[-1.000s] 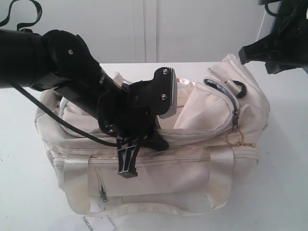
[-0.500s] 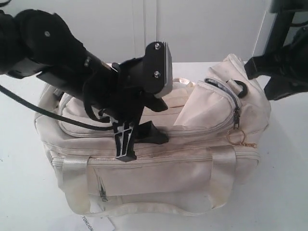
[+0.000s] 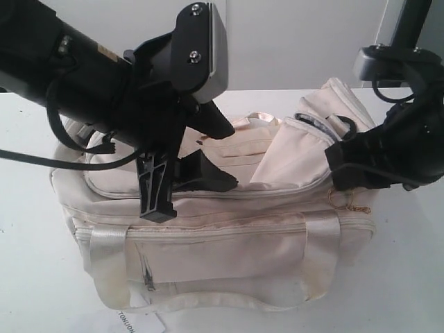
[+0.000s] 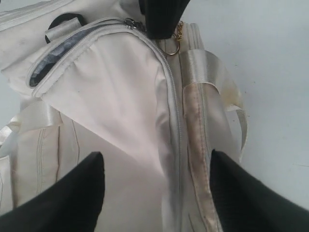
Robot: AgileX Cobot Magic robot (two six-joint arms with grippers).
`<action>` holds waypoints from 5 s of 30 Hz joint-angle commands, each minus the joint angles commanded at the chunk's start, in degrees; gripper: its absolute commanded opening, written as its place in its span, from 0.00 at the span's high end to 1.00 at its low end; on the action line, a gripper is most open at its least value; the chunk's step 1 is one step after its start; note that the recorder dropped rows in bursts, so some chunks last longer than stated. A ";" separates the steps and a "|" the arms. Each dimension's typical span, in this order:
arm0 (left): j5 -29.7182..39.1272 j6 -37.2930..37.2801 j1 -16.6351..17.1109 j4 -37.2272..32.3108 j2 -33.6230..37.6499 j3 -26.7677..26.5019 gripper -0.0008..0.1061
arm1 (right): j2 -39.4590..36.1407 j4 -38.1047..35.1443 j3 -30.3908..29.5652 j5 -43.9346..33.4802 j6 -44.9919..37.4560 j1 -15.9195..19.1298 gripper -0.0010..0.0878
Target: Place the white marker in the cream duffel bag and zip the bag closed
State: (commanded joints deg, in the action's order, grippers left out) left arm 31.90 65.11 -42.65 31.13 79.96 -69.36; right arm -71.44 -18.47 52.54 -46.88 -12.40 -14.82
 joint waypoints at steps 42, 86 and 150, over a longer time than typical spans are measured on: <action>-0.45 -1.33 0.00 0.00 0.00 0.00 0.37 | -1.26 0.39 -1.30 -4.95 3.59 -0.11 0.48; 3.81 1.69 -6.24 4.56 1.60 0.46 0.38 | 3.76 3.66 4.06 4.48 13.28 -0.01 0.99; -30.74 5.40 -16.95 2.21 21.35 2.33 0.99 | -9.40 -10.57 4.30 27.68 5.08 -6.29 0.58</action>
State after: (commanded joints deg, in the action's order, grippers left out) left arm 1.16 70.51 -59.59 33.35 101.31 -67.02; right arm -80.84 -29.04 56.84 -19.20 -7.31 -21.11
